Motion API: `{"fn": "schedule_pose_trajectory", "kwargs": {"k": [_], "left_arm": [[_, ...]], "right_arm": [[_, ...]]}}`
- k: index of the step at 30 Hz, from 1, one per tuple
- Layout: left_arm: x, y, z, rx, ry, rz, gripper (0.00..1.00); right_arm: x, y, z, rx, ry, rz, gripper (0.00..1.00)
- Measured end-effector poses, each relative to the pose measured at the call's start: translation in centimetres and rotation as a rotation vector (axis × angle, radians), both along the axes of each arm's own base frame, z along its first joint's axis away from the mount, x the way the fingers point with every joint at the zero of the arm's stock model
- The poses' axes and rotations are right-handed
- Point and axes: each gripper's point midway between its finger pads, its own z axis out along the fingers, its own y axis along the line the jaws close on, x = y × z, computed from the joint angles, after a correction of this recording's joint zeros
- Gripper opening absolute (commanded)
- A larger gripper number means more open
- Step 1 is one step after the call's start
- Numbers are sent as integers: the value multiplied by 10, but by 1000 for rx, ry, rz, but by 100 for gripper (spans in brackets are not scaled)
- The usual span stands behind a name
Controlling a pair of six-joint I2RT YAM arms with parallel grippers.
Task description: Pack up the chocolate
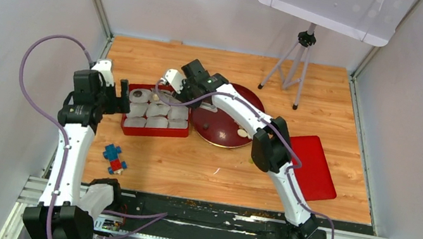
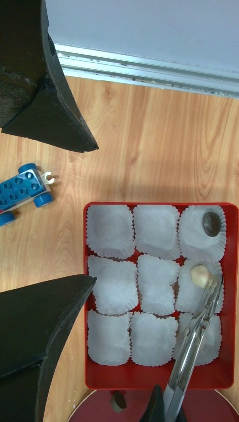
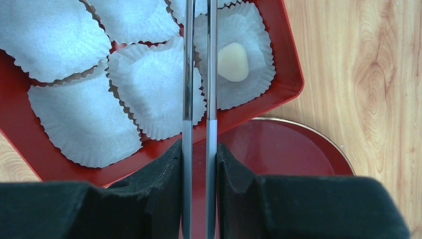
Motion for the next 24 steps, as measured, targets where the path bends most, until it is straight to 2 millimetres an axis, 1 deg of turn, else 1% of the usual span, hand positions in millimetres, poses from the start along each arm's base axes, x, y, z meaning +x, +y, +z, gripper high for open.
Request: {"fn": "schedule_pose_trajectory", "kwargs": {"k": [10,18,21,24], "left_arm": [[-2,-1,-6,-12,13,2,100],[0,-3,-6,-20,7,-1,100],[0,-3,-6,-23,6,-3,100],[0,-4,-5,-24,5,-6,100]], "right_arm": [[4,-4,9,2,-20,-11,11],[4,-5,20,13,-33,-8,11],[3,-6,32,26,-45,-6,12],[-3,-11,54,45,-64,3,14]]}}
